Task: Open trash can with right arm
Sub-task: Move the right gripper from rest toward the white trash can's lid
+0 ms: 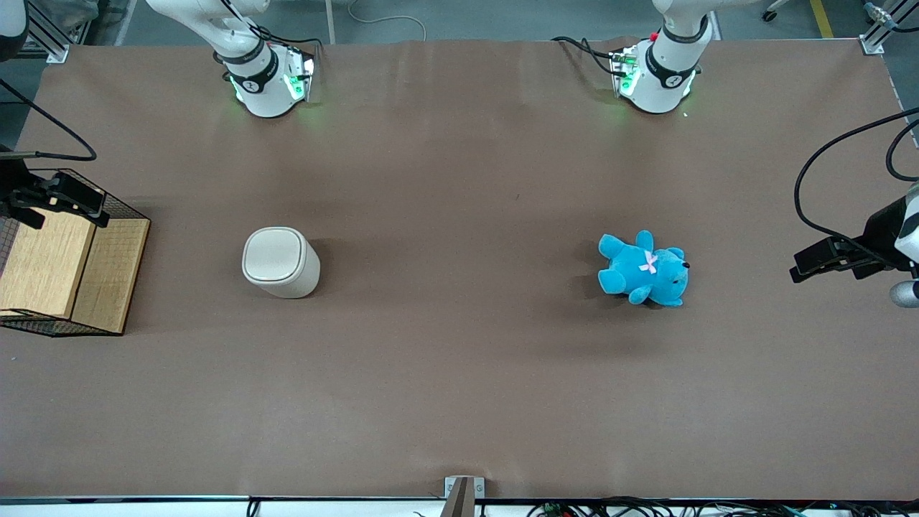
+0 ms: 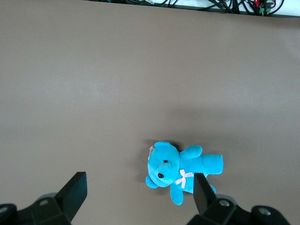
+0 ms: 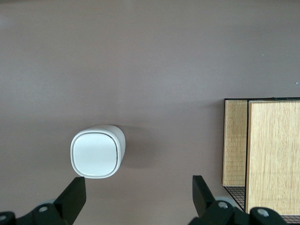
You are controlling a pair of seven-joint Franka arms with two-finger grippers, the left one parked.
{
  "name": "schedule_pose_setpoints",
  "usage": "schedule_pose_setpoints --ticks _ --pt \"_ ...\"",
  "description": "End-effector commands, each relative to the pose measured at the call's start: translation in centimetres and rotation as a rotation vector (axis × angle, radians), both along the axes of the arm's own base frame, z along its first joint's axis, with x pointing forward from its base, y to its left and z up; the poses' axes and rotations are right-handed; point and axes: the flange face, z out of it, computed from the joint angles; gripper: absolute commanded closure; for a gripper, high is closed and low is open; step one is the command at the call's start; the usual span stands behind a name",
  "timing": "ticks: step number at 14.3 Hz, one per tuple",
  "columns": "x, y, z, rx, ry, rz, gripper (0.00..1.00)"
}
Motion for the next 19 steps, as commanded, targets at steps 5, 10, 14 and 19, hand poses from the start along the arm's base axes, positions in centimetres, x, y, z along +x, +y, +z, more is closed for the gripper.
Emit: schedule_pose_setpoints --ticks 5,10,14,19 --pt "-0.6 -0.3 1.0 0.005 -0.020 0.000 0.00" --pt "0.8 0.1 -1.4 0.010 0.008 0.007 0.00" --pt "1.8 1.2 -3.5 0.020 0.044 -0.022 0.01" --pt "1.4 3.6 -4.1 0.022 0.086 -0.020 0.96"
